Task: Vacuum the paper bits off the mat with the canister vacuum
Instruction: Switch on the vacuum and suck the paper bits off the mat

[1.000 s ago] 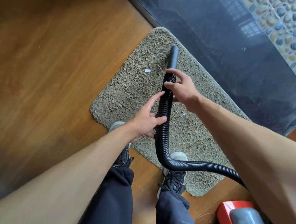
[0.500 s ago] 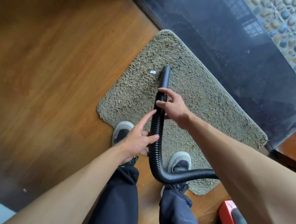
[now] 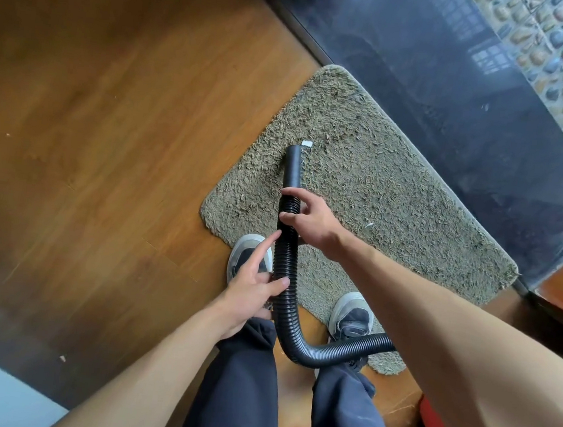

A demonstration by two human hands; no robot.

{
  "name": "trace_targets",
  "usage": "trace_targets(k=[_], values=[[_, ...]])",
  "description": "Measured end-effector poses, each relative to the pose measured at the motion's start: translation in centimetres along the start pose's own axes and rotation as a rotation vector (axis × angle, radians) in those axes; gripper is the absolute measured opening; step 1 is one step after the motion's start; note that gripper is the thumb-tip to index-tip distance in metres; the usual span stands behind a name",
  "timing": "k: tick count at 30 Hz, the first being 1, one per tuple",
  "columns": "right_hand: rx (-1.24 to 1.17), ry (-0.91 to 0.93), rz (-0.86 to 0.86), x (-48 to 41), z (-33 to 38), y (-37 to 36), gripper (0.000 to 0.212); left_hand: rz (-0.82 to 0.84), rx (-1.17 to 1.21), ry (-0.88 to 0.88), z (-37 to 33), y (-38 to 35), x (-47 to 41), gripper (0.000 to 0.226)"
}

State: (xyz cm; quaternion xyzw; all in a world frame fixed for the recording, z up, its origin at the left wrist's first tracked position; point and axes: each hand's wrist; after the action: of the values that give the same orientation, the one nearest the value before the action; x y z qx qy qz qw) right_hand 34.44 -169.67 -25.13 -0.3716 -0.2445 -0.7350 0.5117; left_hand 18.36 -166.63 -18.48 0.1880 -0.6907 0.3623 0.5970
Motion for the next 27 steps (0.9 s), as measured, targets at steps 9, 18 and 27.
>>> trace_targets(k=[9, 18, 27], values=[[-0.062, -0.002, -0.034, -0.1, 0.0, 1.2, 0.048, 0.023, -0.078, 0.008, -1.5, -0.4, -0.6, 0.074], [-0.120, -0.005, -0.052, 0.3, -0.2, 3.1, 0.045, 0.033, -0.172, -0.003, -2.3, -1.4, -1.2, 0.075], [-0.162, -0.035, -0.118, 1.0, -1.0, 3.0, 0.048, 0.065, -0.199, -0.009, -2.1, -1.2, -1.1, 0.075]])
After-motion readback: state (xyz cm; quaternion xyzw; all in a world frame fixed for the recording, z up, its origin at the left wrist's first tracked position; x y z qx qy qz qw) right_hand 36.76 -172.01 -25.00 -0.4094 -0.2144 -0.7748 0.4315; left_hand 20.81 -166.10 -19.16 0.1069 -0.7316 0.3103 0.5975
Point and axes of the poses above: each hand's wrist, its own x-axis away from the middle knuckle, its own y-axis out of the back of the hand, z = x × y, and after that the axes turned 11 degrees about y, right-handed
